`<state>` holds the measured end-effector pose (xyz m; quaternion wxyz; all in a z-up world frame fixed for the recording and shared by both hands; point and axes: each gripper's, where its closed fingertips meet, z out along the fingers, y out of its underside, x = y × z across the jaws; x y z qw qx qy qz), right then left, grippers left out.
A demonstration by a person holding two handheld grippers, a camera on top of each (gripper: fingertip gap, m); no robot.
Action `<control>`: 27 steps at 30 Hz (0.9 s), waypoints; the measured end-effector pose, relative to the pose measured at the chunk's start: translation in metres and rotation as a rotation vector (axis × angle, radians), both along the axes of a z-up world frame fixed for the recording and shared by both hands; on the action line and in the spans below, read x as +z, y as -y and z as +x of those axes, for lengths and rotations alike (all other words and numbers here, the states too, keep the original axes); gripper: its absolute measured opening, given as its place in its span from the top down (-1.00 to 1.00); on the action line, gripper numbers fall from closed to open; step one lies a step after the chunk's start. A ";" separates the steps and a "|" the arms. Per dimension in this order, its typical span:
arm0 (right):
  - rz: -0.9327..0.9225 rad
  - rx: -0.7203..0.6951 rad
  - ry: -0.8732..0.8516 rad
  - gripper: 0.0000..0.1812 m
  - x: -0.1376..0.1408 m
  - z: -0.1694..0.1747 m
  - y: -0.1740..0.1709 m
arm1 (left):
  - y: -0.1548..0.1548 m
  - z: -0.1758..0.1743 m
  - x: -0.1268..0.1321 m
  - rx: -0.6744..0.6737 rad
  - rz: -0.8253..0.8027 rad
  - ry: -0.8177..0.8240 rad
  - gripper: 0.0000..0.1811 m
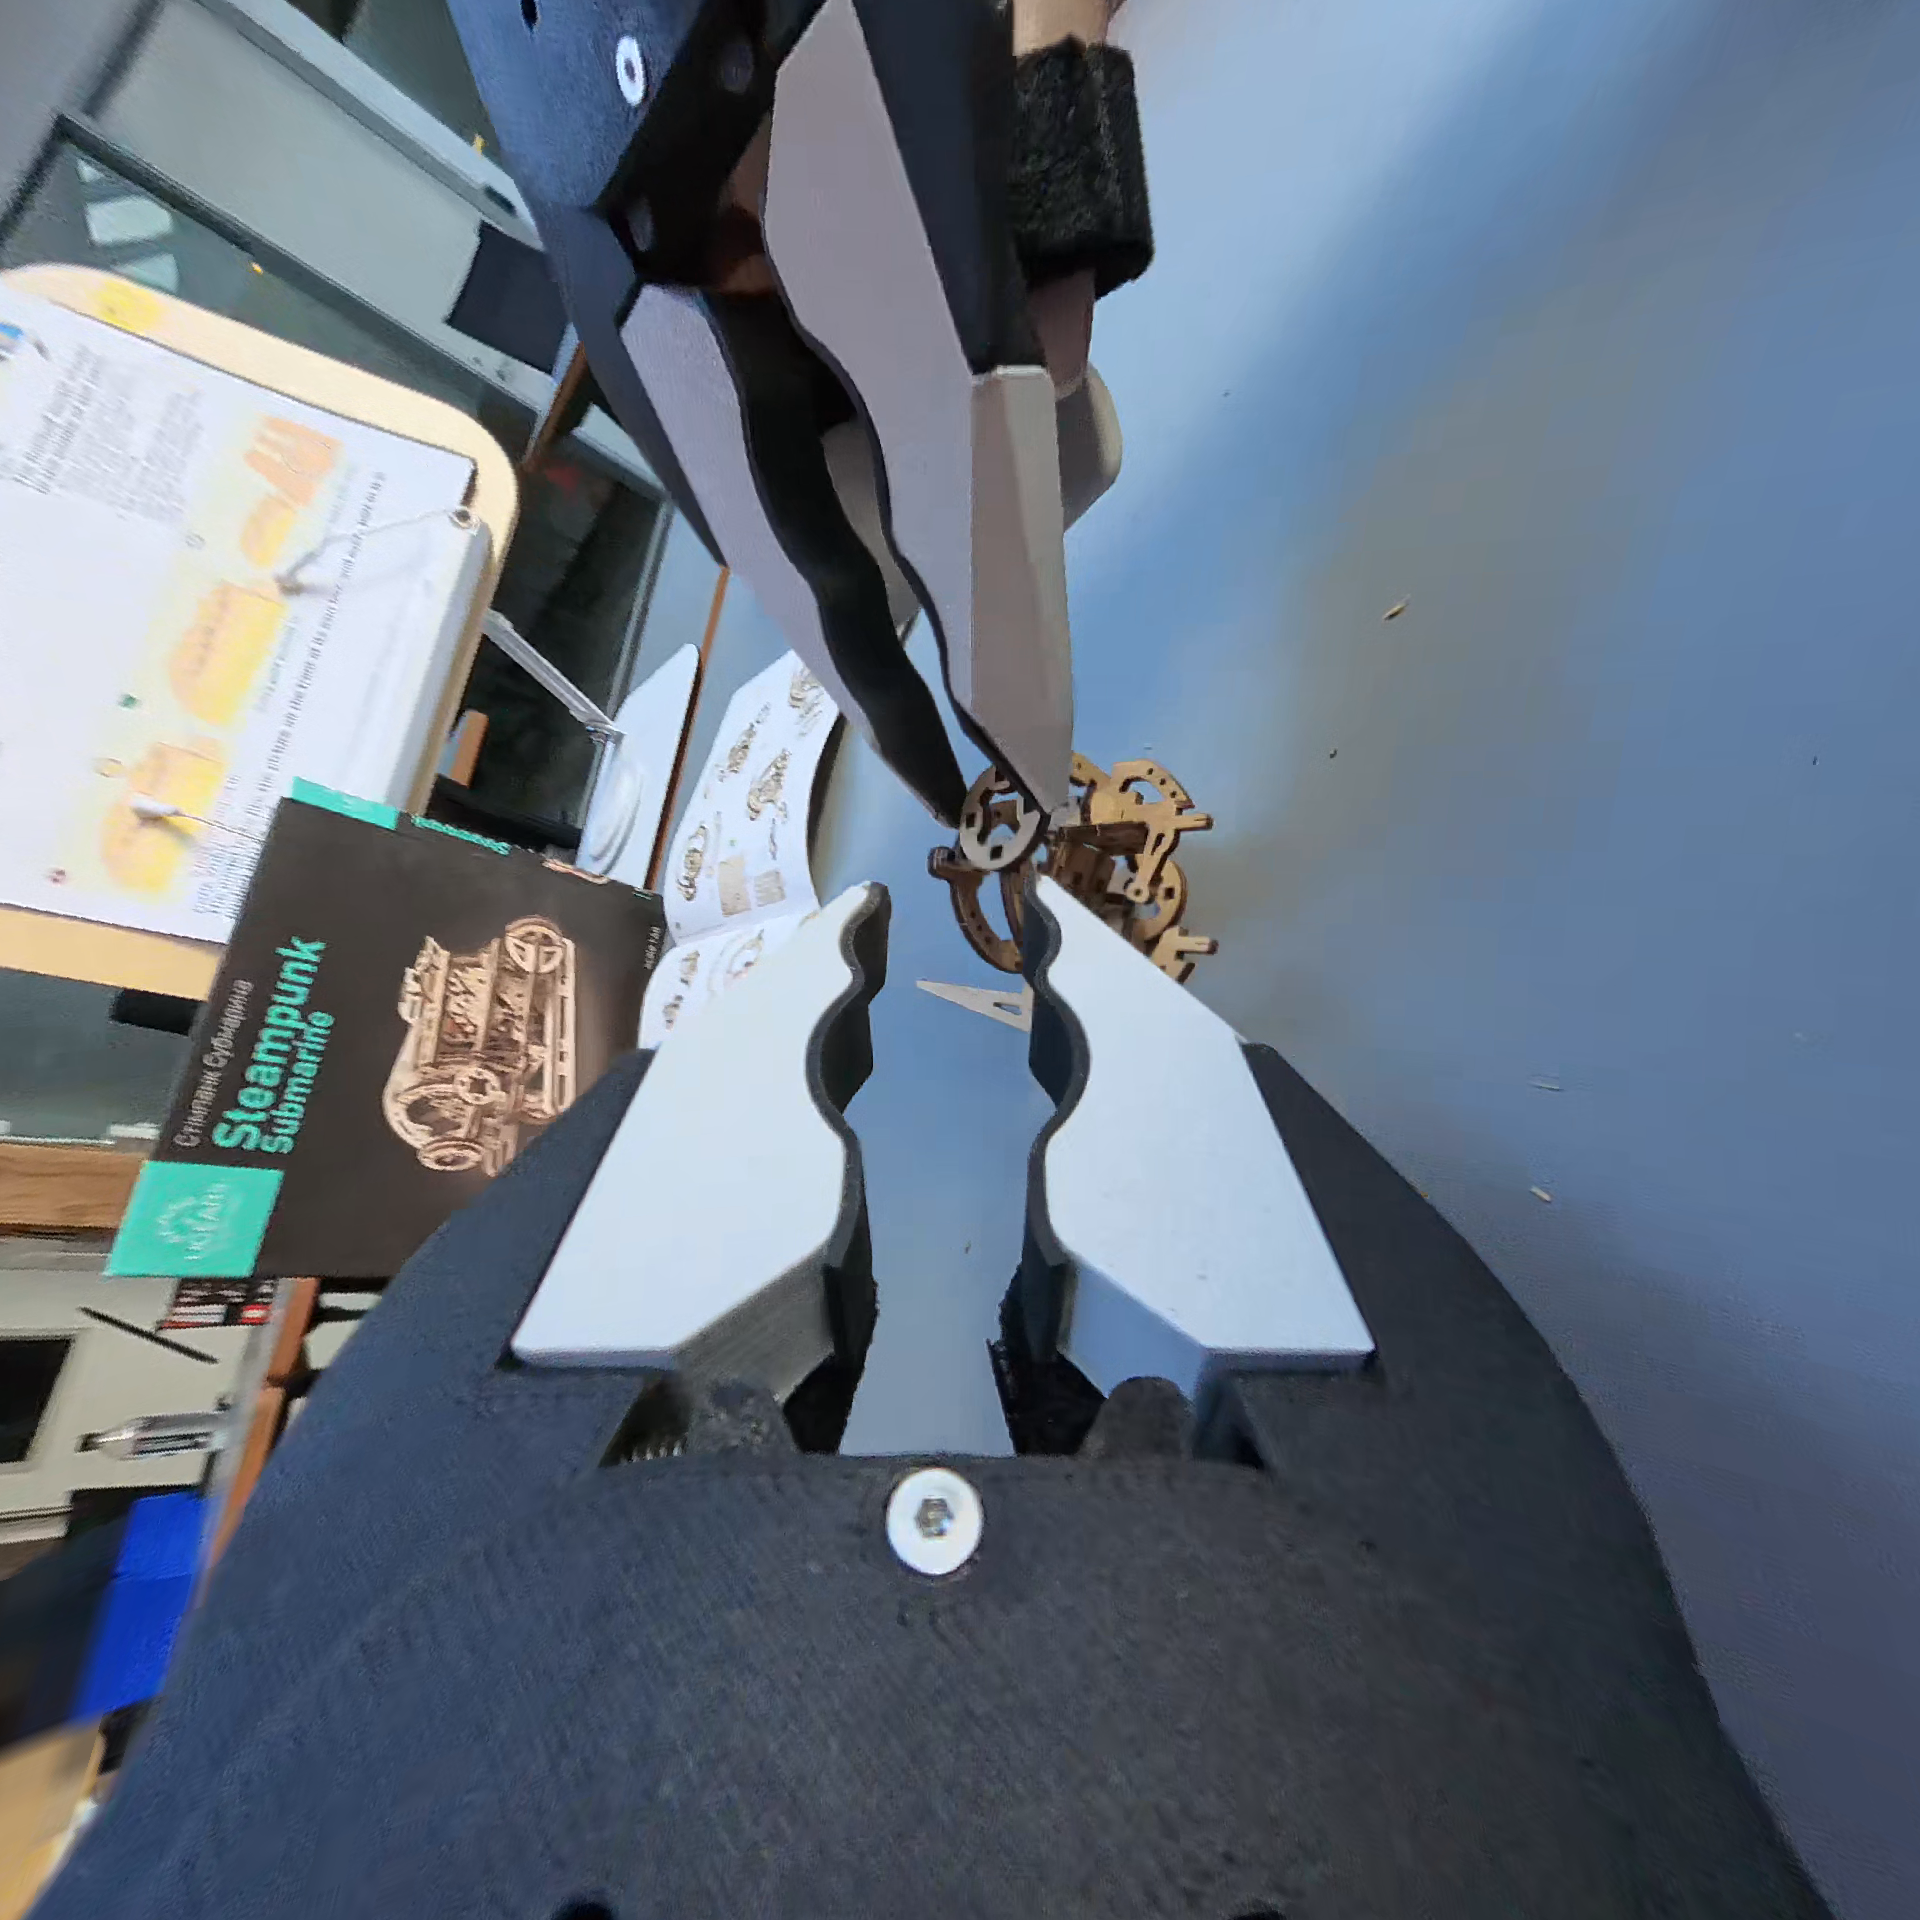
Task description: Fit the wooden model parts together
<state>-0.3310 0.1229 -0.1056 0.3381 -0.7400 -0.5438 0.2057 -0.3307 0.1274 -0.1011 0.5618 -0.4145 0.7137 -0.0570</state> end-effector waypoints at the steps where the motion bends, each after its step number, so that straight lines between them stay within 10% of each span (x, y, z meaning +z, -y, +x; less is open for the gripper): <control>1: -0.003 -0.002 0.001 0.78 0.000 0.000 0.000 | 0.002 0.002 0.001 -0.007 0.025 -0.001 0.75; 27: -0.027 -0.004 -0.014 0.78 0.000 -0.001 -0.001 | 0.000 0.008 -0.011 0.022 0.422 -0.087 0.87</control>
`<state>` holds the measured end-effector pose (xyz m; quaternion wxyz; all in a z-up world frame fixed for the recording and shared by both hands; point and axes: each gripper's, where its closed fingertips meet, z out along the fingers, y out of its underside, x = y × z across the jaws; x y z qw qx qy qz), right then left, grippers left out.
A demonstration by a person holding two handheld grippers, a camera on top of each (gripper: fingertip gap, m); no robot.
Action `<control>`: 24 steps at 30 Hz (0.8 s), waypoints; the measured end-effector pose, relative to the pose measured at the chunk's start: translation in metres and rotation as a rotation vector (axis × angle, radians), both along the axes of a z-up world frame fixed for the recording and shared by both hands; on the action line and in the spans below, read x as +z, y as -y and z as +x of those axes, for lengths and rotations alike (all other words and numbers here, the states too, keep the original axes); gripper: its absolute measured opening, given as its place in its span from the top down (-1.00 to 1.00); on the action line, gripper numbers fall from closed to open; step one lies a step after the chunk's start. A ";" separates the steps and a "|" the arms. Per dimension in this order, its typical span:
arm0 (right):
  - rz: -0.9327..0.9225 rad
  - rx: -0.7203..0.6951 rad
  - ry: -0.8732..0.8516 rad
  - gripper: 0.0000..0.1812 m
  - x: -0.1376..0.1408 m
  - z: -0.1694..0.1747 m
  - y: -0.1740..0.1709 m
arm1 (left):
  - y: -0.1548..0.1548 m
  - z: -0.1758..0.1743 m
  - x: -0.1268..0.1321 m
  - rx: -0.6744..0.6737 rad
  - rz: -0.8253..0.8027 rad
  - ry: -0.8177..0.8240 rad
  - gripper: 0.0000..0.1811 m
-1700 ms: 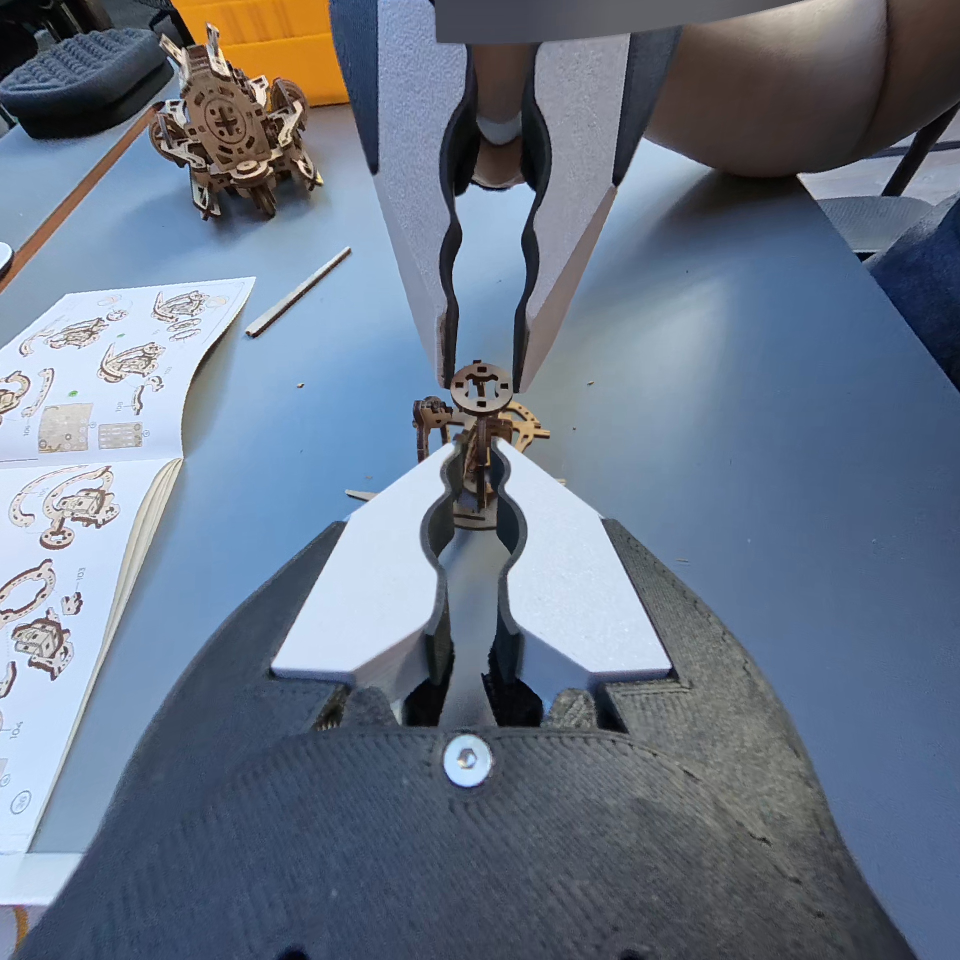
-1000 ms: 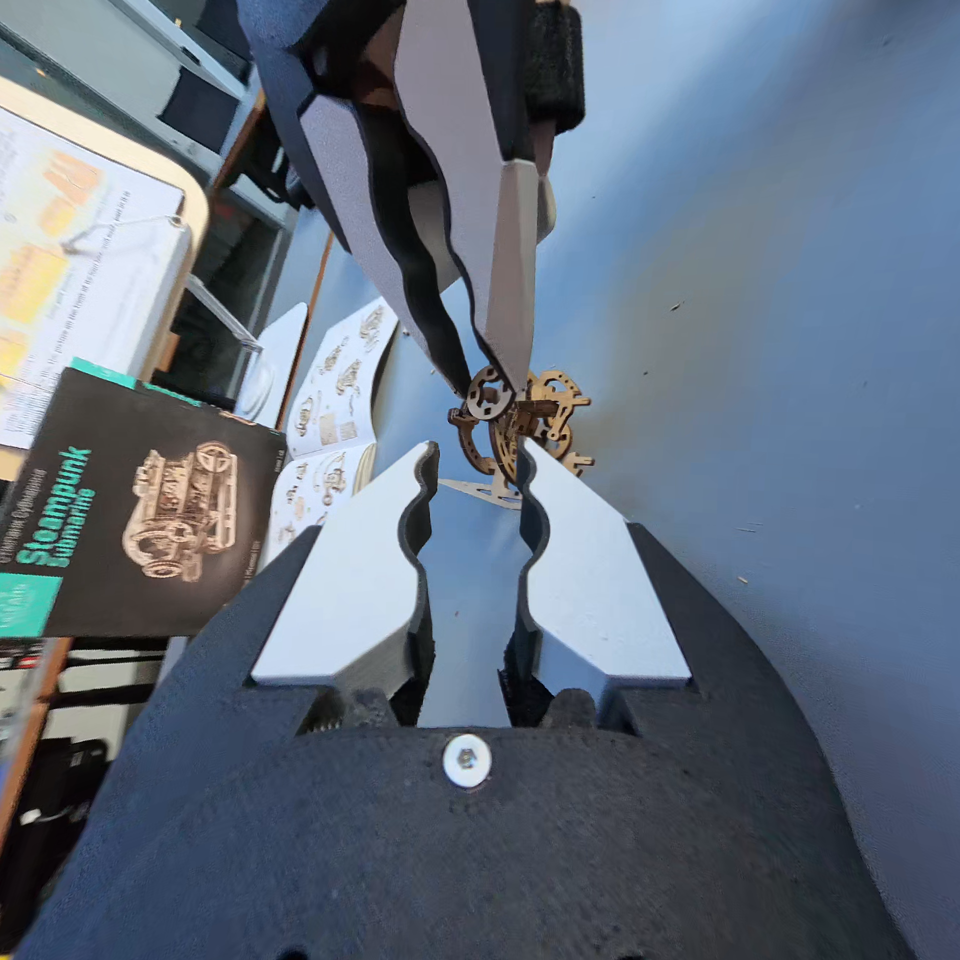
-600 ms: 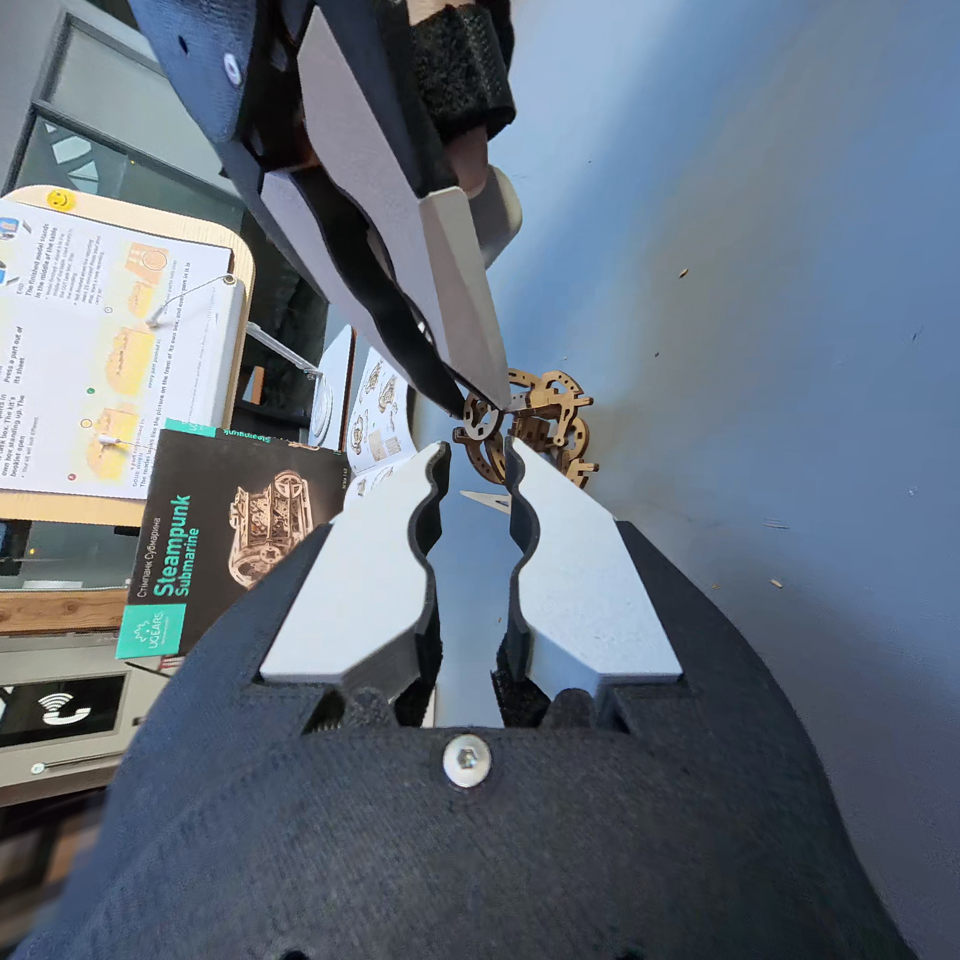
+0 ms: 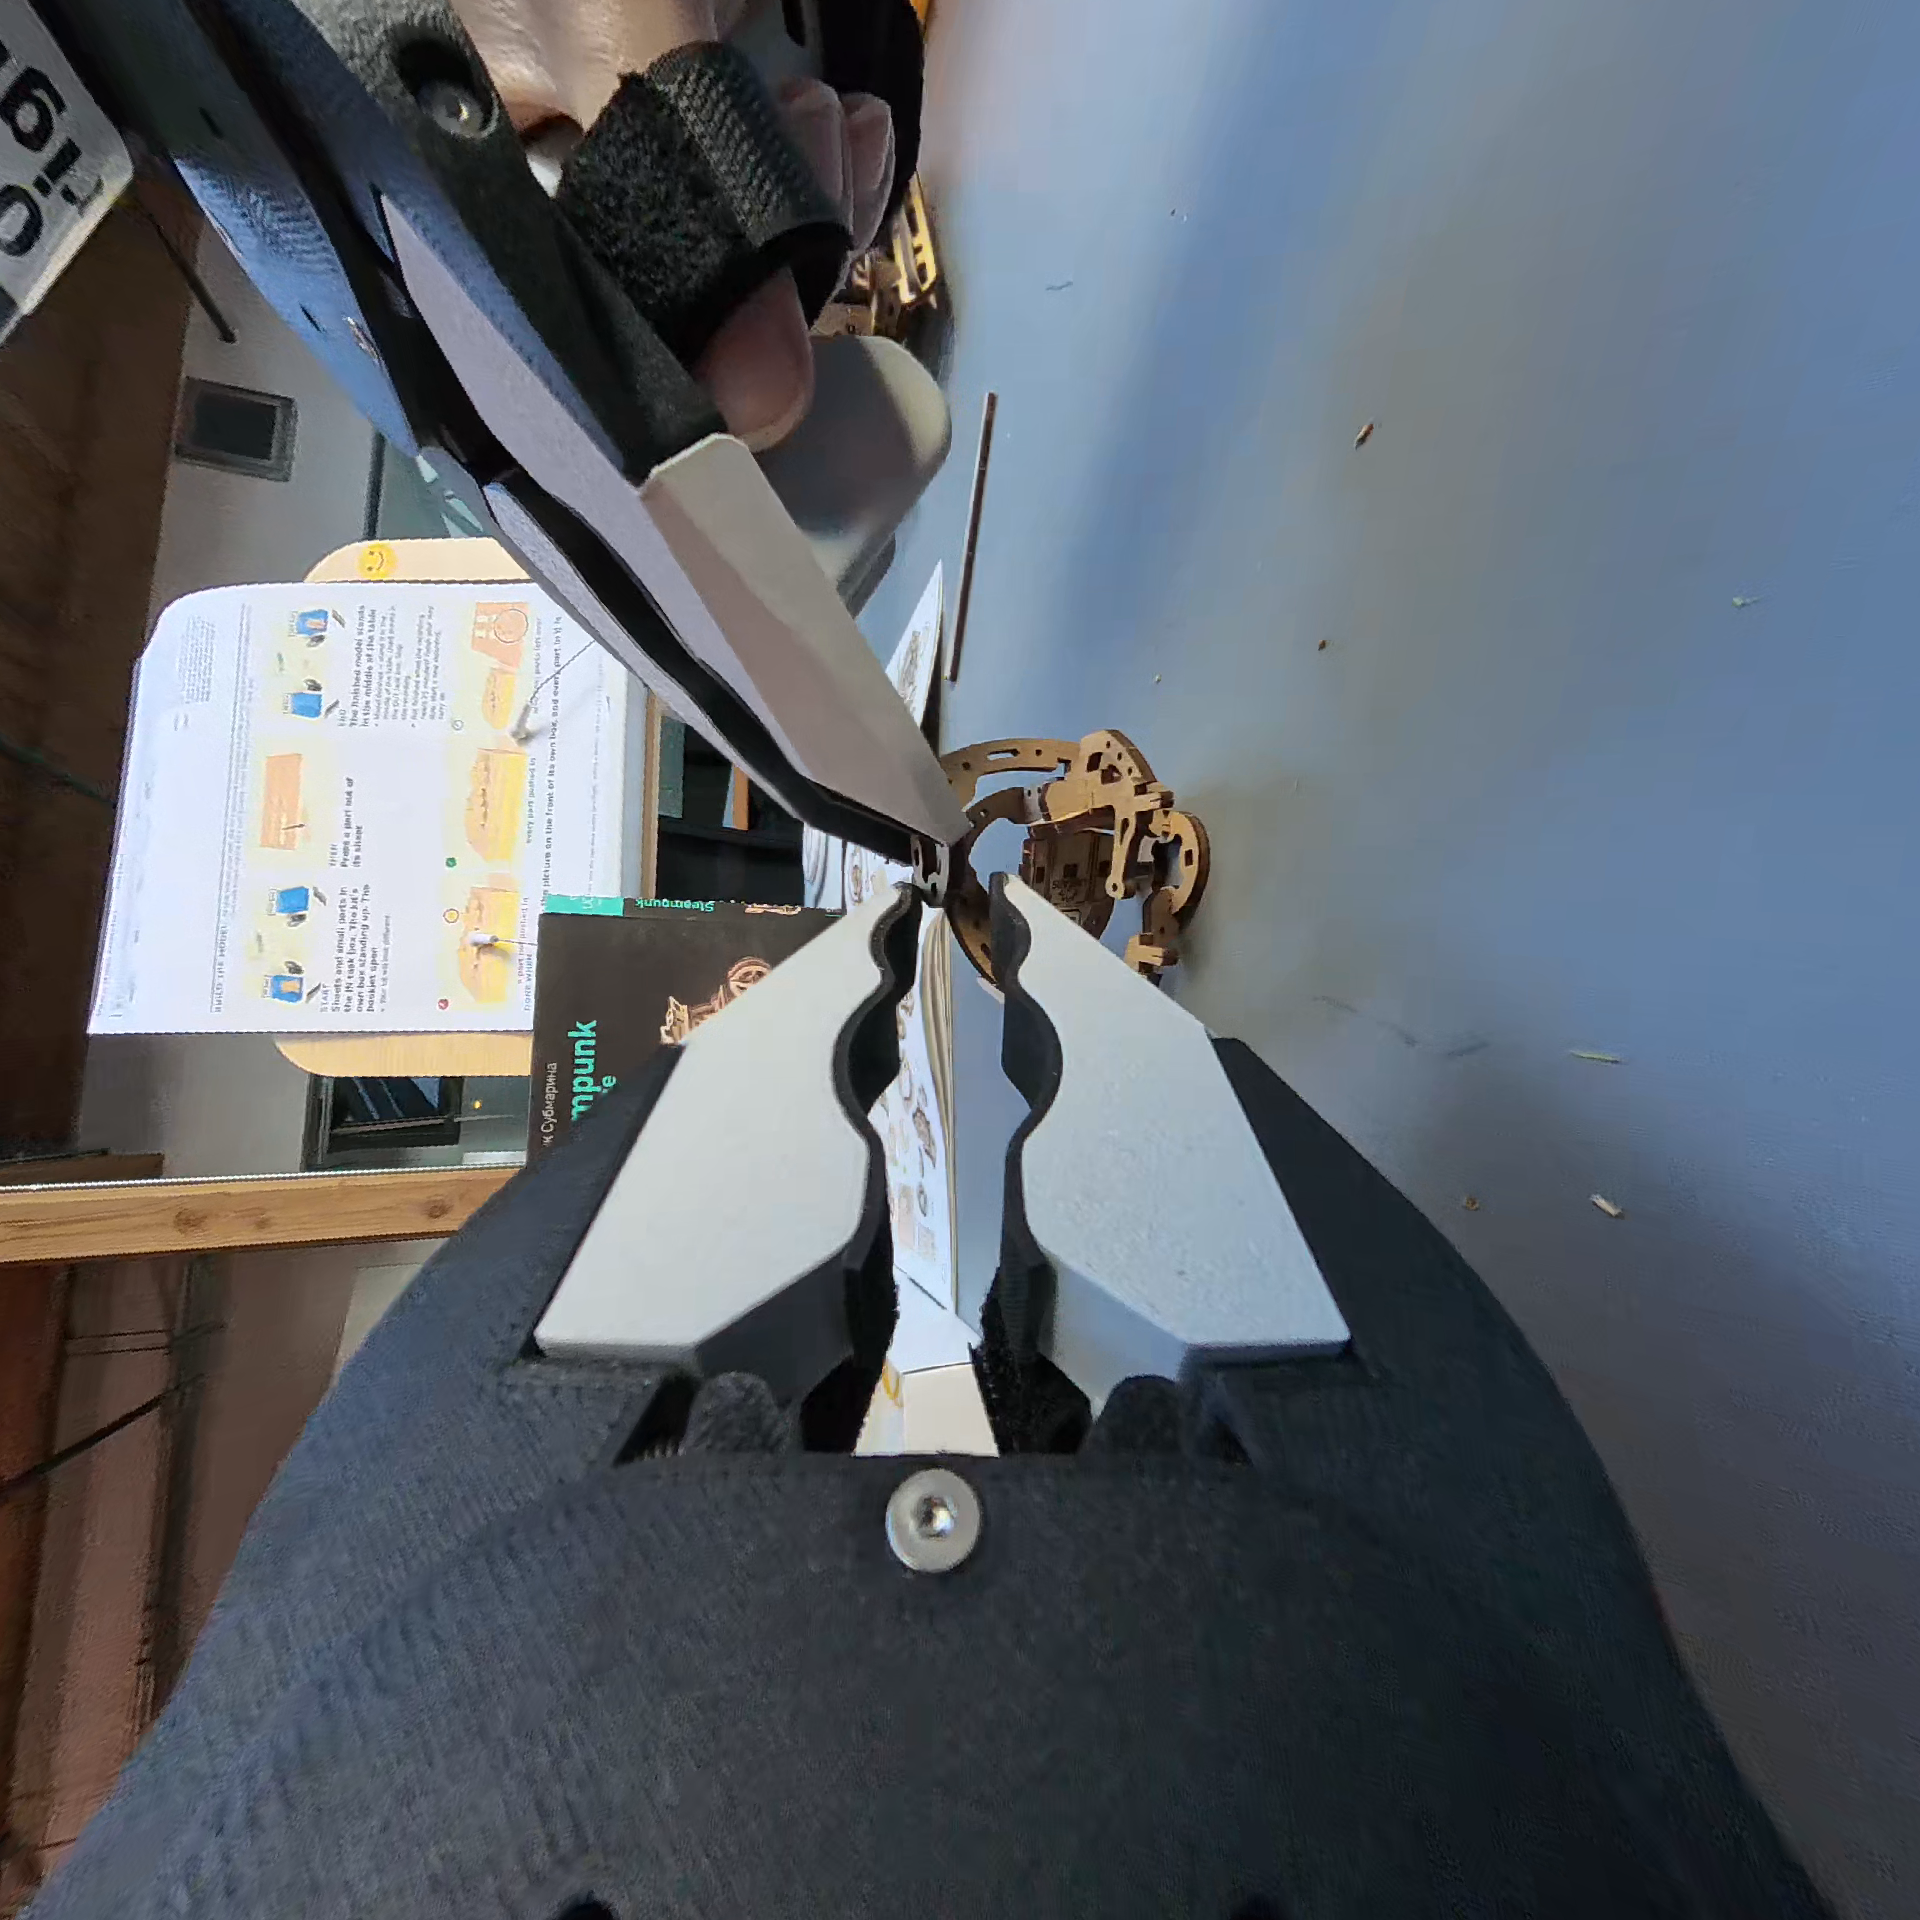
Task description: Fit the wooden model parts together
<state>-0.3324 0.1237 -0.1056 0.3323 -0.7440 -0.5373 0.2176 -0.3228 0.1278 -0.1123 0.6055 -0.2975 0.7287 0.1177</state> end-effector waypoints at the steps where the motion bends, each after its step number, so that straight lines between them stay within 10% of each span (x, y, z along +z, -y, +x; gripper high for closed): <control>1: -0.002 0.000 -0.001 0.78 0.000 0.000 0.000 | 0.000 0.000 0.000 0.000 0.012 -0.002 0.87; 24: -0.022 -0.011 -0.015 0.78 0.001 -0.001 0.000 | -0.001 -0.001 0.000 0.021 0.070 0.004 0.90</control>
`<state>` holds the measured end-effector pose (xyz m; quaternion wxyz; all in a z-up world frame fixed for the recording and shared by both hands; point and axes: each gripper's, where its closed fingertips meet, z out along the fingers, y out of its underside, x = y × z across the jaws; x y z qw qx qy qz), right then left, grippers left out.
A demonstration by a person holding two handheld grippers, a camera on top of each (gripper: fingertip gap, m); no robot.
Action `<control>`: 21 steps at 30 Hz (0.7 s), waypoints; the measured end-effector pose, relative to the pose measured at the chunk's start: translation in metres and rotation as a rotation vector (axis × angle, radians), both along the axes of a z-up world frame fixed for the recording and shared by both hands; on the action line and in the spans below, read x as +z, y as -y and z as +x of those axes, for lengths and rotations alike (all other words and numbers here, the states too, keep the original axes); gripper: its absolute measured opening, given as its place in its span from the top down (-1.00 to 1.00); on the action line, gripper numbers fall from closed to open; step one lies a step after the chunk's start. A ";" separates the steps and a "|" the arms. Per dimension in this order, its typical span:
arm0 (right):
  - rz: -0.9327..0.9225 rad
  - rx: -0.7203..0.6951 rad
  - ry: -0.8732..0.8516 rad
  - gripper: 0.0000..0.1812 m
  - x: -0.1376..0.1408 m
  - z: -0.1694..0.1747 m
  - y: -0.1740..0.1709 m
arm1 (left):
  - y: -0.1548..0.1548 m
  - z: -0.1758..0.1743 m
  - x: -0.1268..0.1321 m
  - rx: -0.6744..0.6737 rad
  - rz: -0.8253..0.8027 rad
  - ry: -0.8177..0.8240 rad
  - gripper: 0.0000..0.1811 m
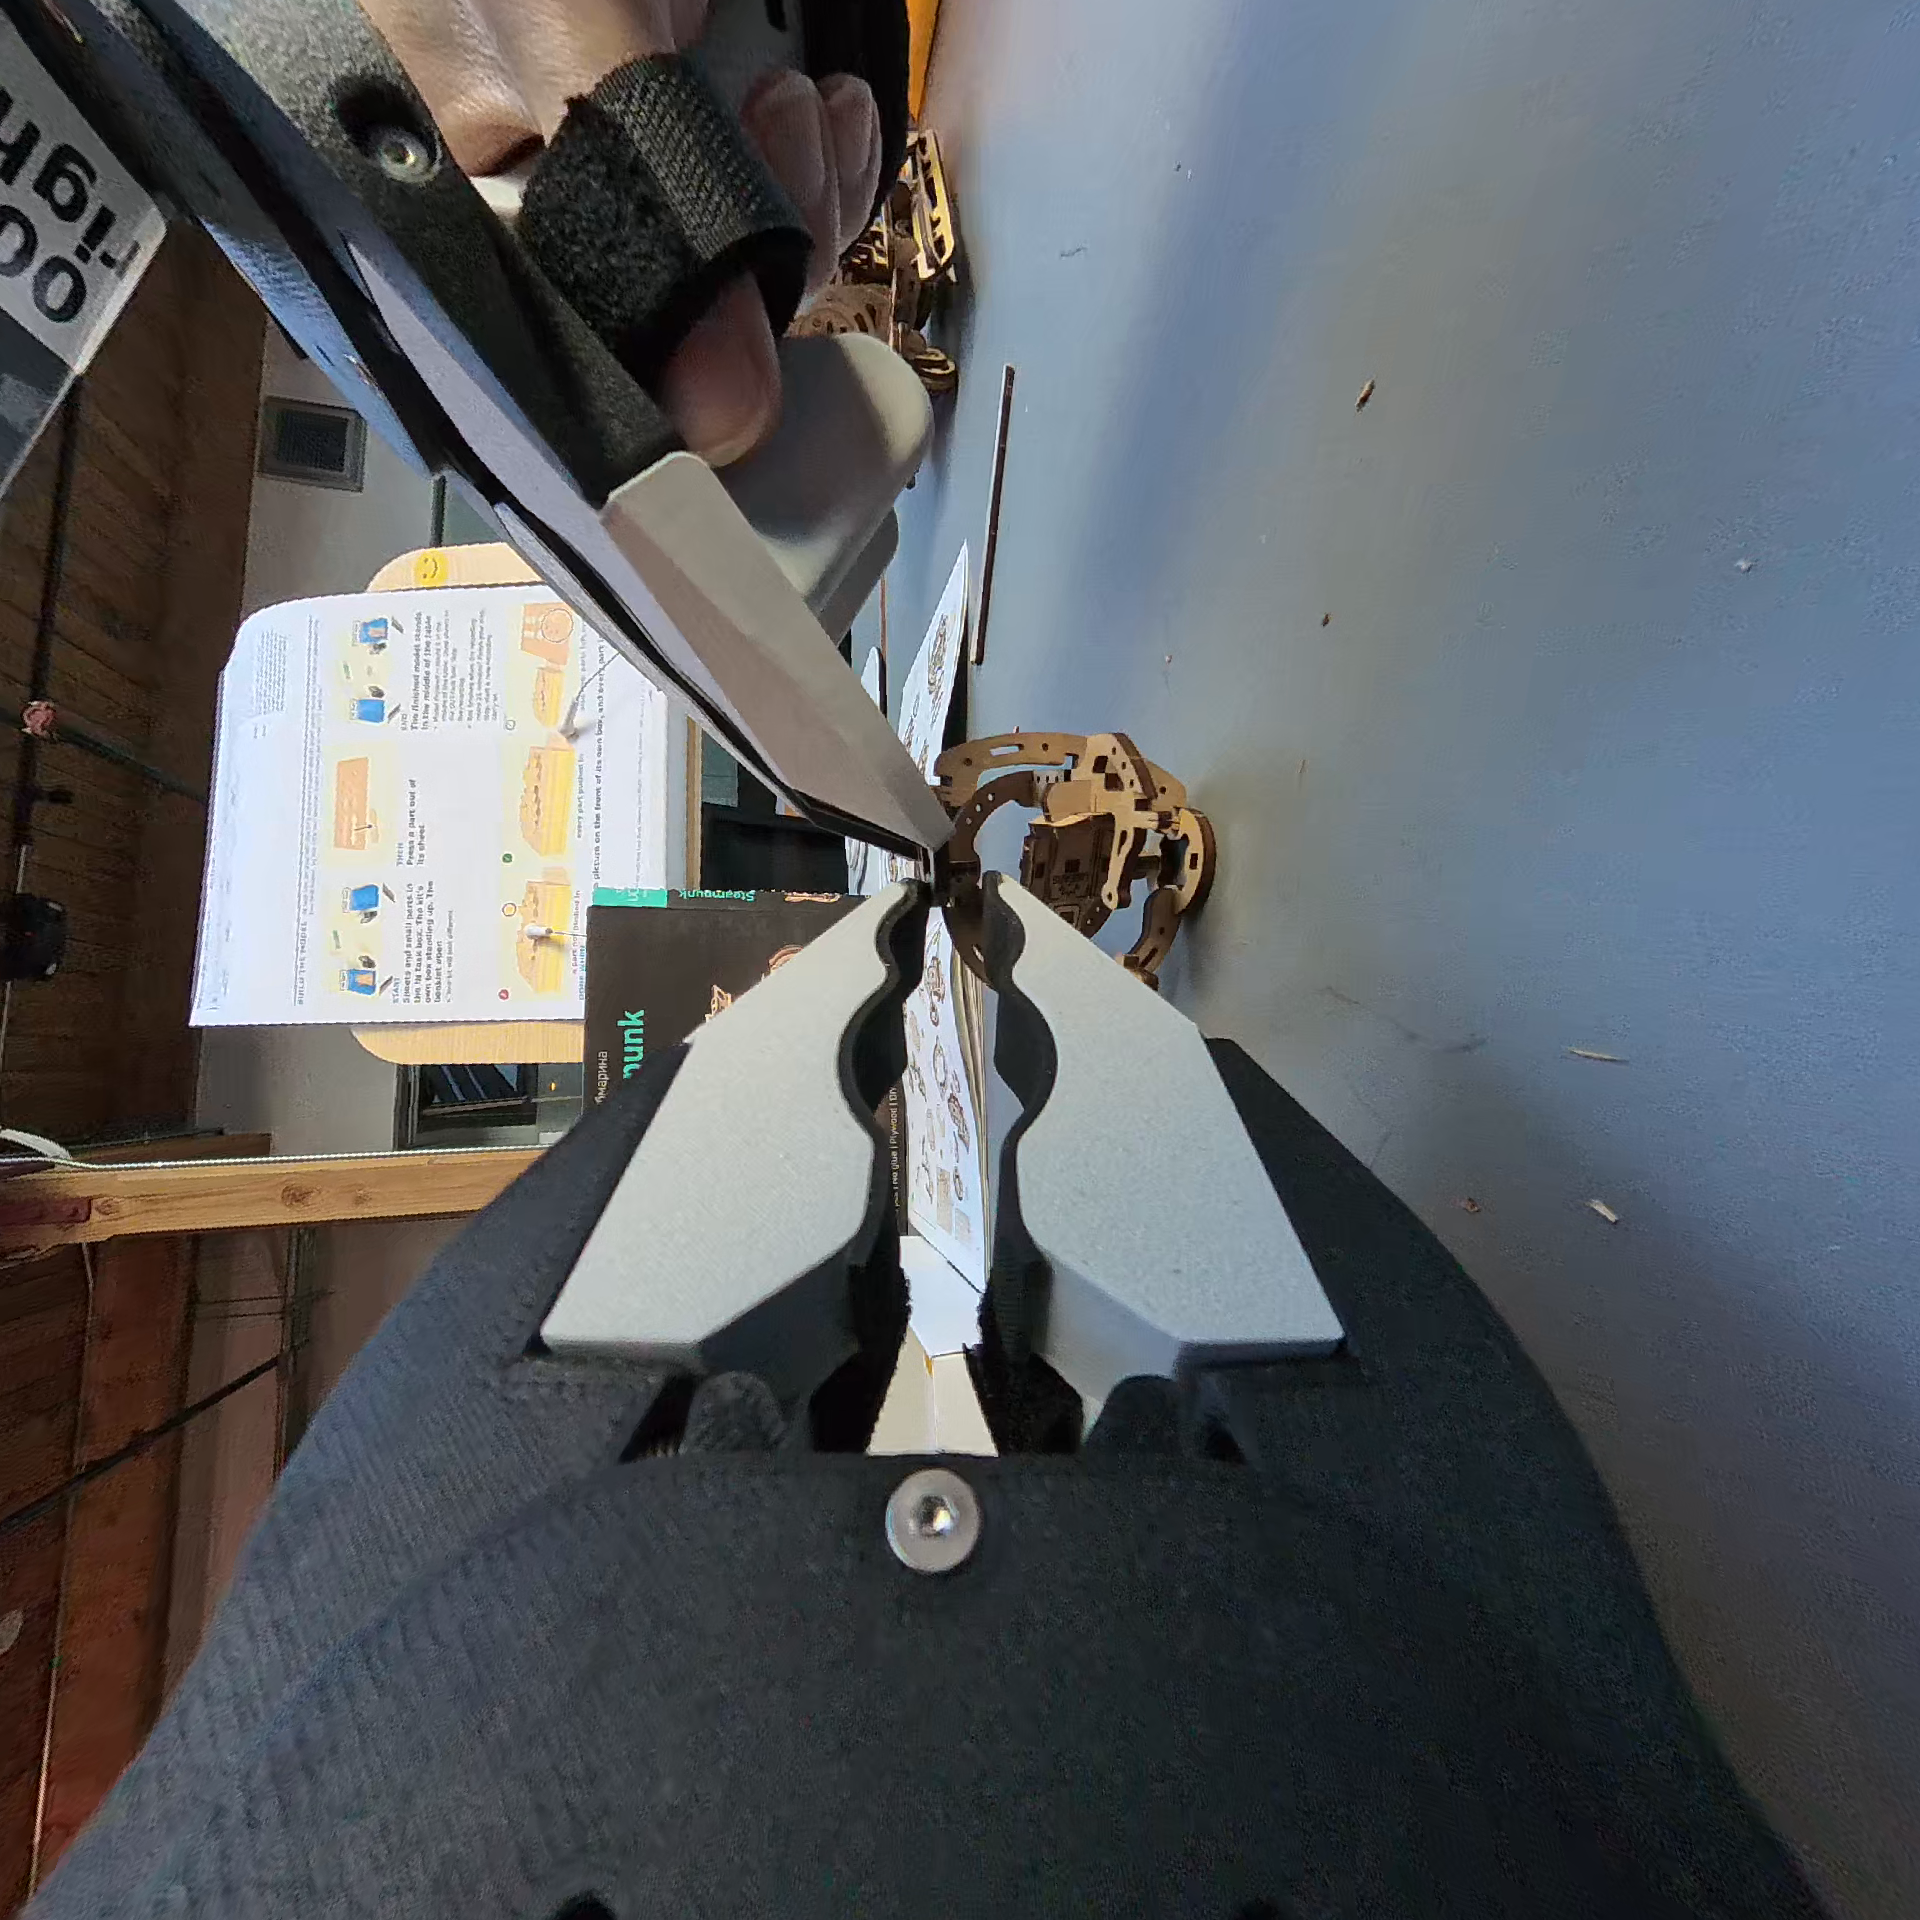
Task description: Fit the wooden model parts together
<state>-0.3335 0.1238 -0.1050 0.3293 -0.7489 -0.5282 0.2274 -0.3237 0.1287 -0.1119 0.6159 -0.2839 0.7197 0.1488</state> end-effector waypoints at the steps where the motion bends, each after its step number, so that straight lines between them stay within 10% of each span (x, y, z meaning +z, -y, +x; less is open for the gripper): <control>1: 0.000 0.000 -0.001 0.78 0.000 0.000 0.000 | 0.000 0.000 0.000 0.000 -0.006 0.002 0.90; 21: 0.034 -0.008 0.005 0.78 0.000 -0.002 -0.003 | -0.003 -0.009 0.000 -0.016 -0.410 0.124 0.87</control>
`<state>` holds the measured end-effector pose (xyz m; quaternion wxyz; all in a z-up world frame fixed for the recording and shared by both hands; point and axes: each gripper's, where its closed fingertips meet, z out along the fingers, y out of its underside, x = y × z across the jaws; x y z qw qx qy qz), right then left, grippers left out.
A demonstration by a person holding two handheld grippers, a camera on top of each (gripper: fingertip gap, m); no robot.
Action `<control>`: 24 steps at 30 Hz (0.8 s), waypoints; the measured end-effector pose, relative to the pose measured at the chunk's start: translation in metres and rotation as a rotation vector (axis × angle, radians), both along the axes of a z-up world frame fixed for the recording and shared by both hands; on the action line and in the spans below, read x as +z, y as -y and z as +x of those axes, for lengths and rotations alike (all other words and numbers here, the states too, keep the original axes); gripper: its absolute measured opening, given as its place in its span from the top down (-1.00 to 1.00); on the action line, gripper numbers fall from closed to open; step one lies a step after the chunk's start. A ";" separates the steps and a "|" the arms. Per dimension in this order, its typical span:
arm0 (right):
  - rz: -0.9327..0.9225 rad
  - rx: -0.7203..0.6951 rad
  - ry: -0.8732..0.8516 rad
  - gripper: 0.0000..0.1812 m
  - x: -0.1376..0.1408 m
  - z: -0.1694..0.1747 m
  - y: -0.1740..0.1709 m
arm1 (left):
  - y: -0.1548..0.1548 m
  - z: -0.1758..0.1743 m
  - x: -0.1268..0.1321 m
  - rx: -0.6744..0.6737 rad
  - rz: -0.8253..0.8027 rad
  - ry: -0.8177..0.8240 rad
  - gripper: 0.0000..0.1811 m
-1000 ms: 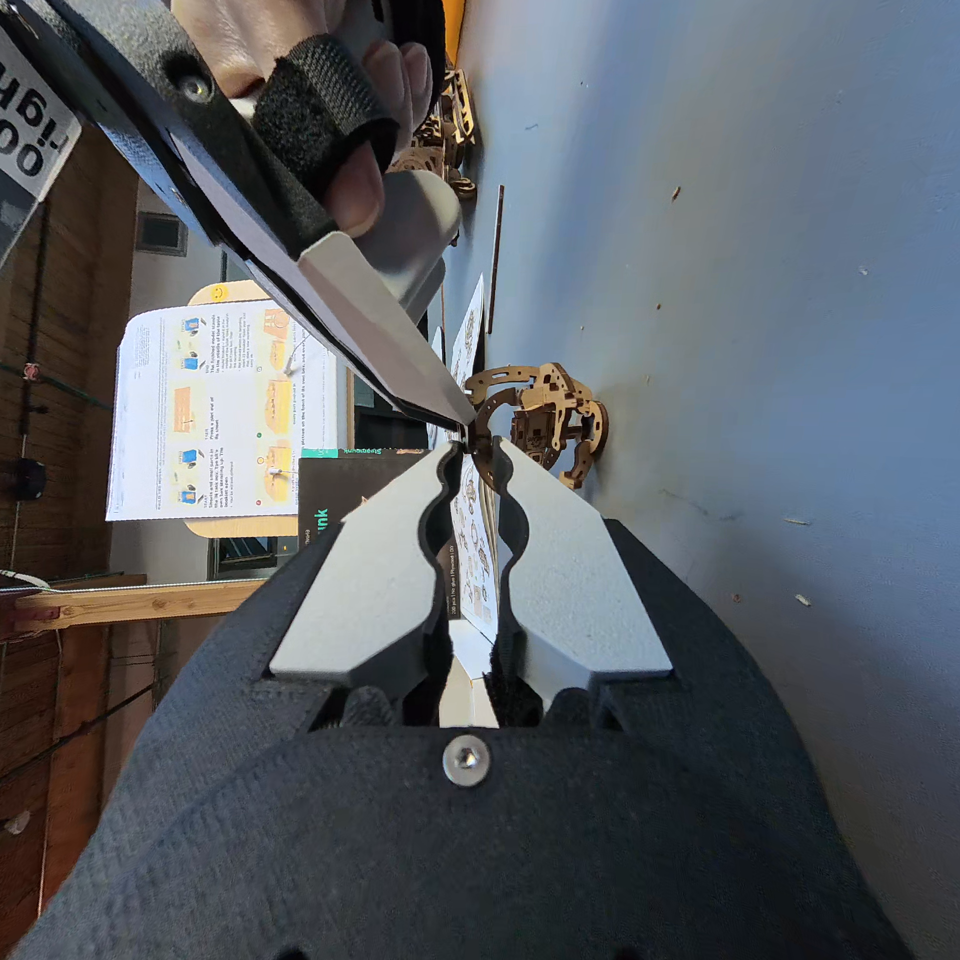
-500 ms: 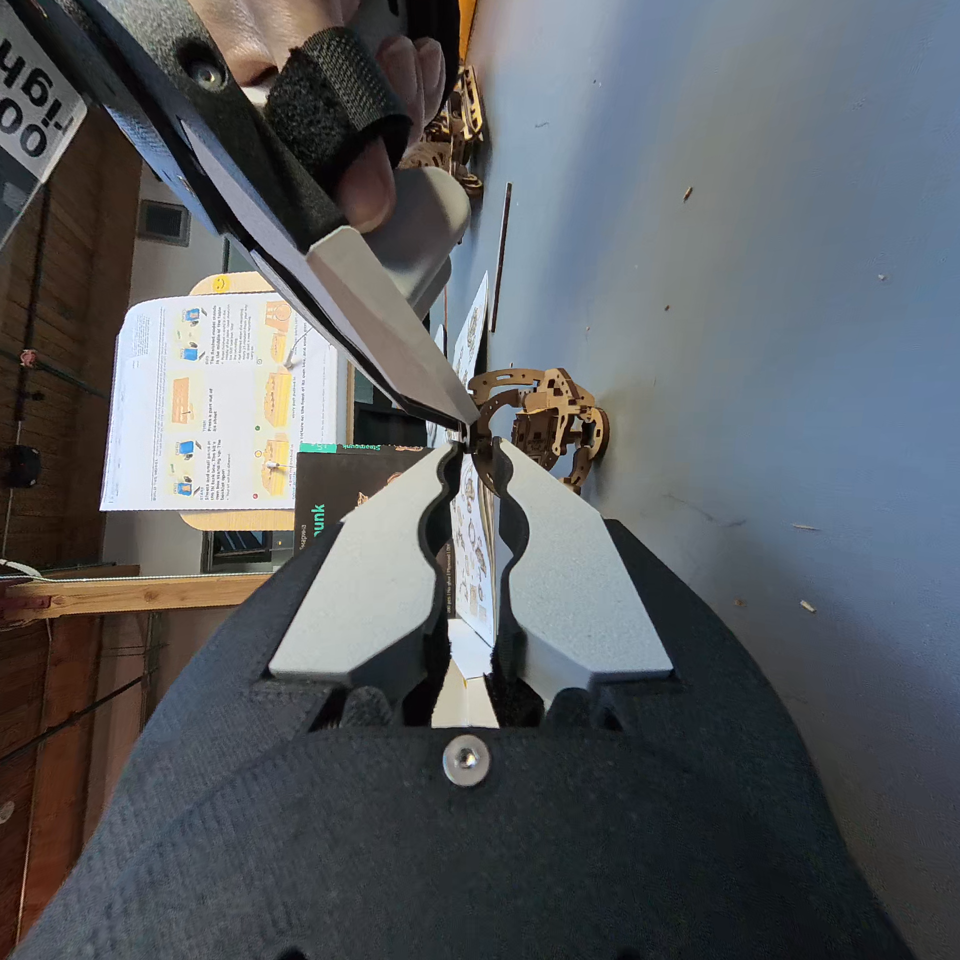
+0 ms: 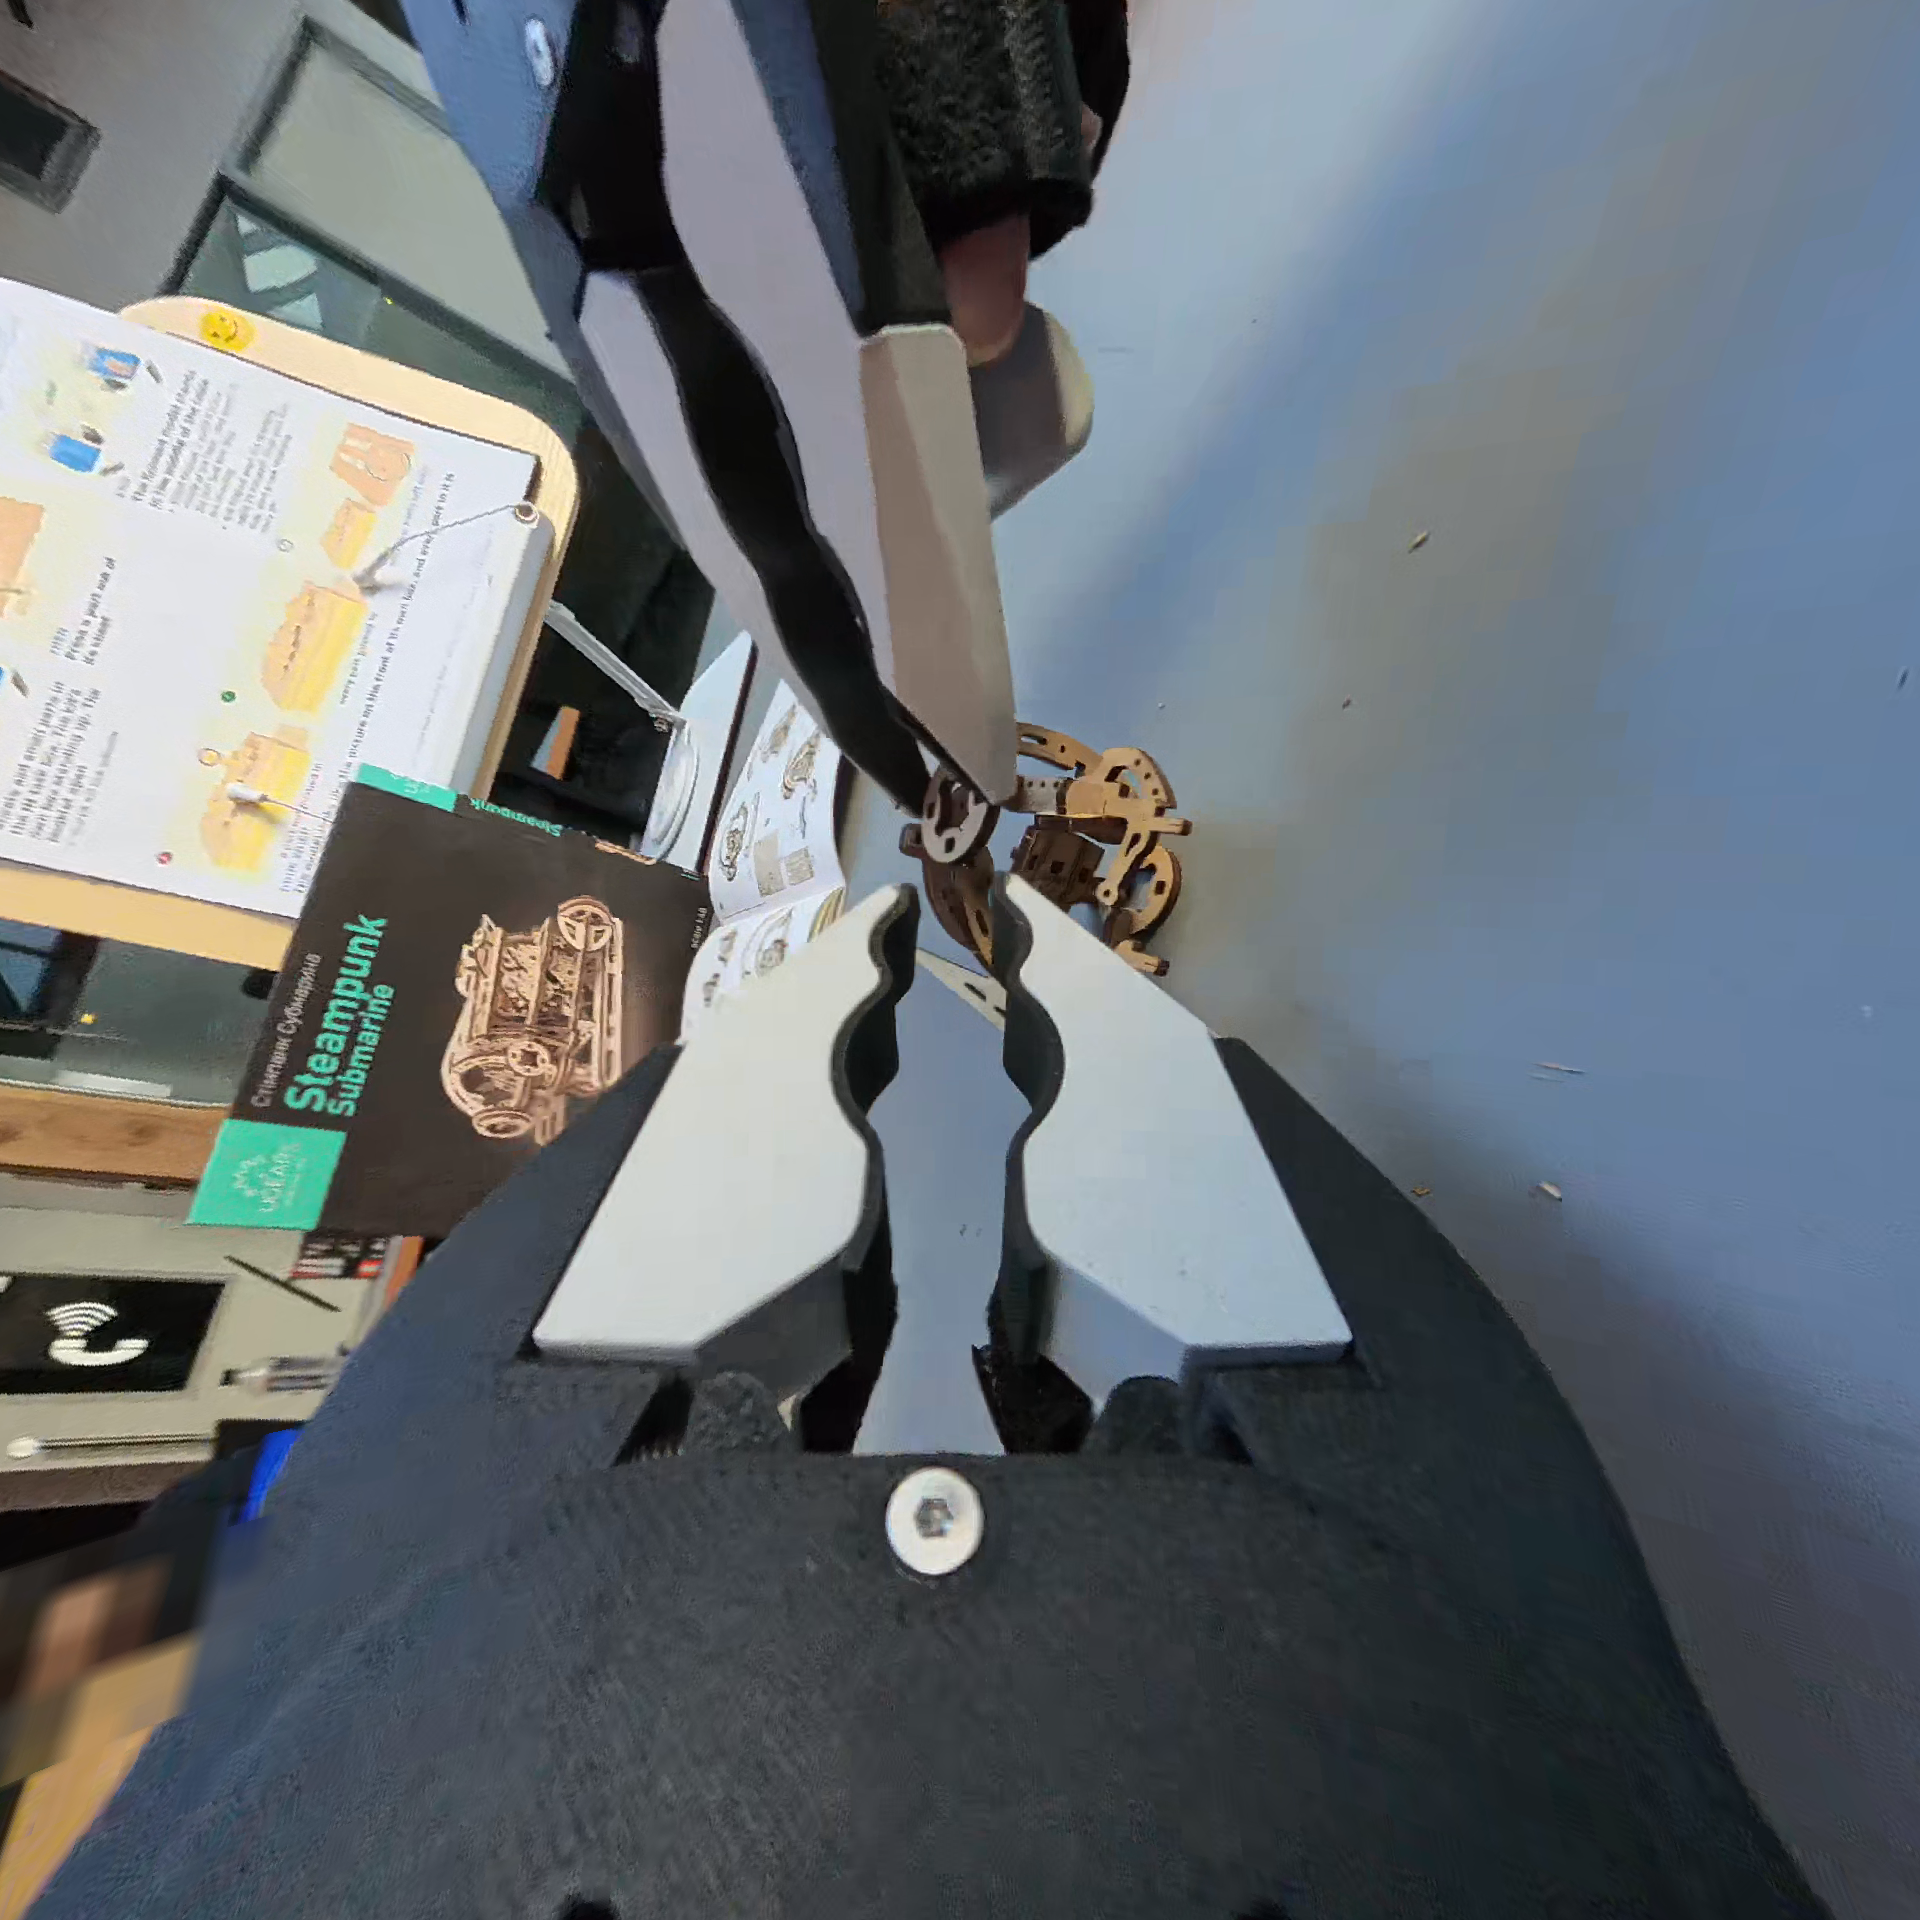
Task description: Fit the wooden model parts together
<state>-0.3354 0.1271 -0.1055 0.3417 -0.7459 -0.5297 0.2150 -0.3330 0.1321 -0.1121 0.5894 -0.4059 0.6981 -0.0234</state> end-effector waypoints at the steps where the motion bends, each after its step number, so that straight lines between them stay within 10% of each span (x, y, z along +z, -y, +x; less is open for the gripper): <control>1: -0.001 0.000 -0.002 0.78 0.000 0.000 0.000 | 0.000 -0.001 -0.001 -0.004 -0.043 0.001 0.89; 24: 0.094 0.017 0.038 0.73 -0.004 0.001 -0.004 | -0.005 0.001 -0.011 0.014 -0.333 0.033 0.96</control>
